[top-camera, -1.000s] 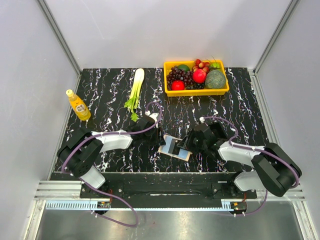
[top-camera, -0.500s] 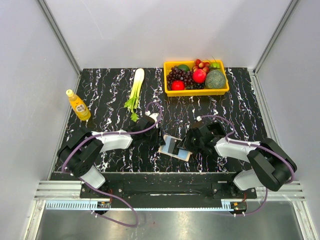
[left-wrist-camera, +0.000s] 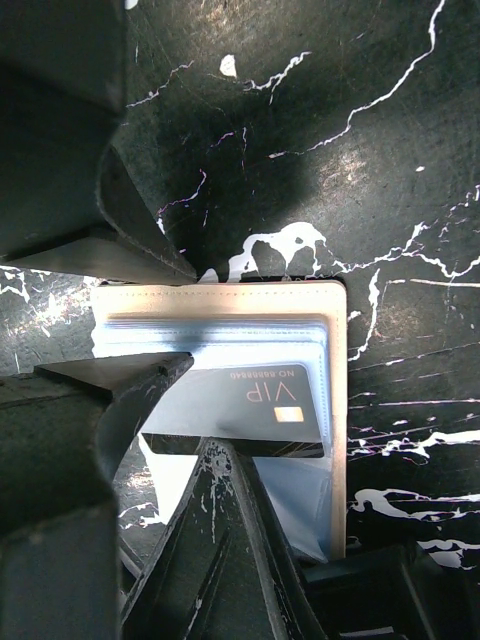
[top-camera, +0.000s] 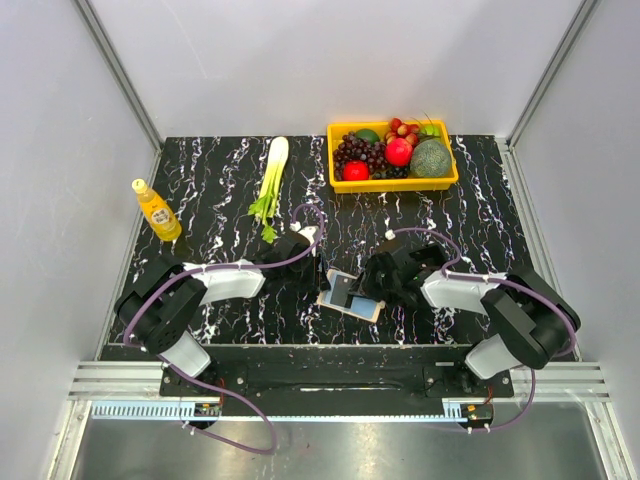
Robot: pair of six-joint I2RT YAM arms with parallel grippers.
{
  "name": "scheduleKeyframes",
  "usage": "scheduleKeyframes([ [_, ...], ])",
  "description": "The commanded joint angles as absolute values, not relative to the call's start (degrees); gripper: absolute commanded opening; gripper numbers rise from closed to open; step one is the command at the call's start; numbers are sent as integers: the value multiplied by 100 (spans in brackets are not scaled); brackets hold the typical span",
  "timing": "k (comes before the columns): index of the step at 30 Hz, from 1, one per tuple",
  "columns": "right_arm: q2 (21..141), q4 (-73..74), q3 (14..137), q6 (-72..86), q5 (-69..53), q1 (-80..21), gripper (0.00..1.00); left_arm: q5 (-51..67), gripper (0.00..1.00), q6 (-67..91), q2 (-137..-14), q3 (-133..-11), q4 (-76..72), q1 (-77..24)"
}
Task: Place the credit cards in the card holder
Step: Insert the credit card into the card holder.
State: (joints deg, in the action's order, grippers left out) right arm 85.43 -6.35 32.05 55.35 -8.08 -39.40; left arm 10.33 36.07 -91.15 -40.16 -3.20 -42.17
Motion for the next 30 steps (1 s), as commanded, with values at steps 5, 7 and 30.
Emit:
scheduleKeyframes([
  [5,8727,-1256,3322,5704,-1063,-4096,30,1450,37,3762,-9220,-3867,-150,-4280],
  [7,8763,-1423,3287,5792,-1107,-4096,31,1441,37,3762,-9185,-3850,-167,-4289],
  [30,8166,-257,3954,4923,-572,-4140,40,844,32,4008,-8114,-3077,211,-4254],
])
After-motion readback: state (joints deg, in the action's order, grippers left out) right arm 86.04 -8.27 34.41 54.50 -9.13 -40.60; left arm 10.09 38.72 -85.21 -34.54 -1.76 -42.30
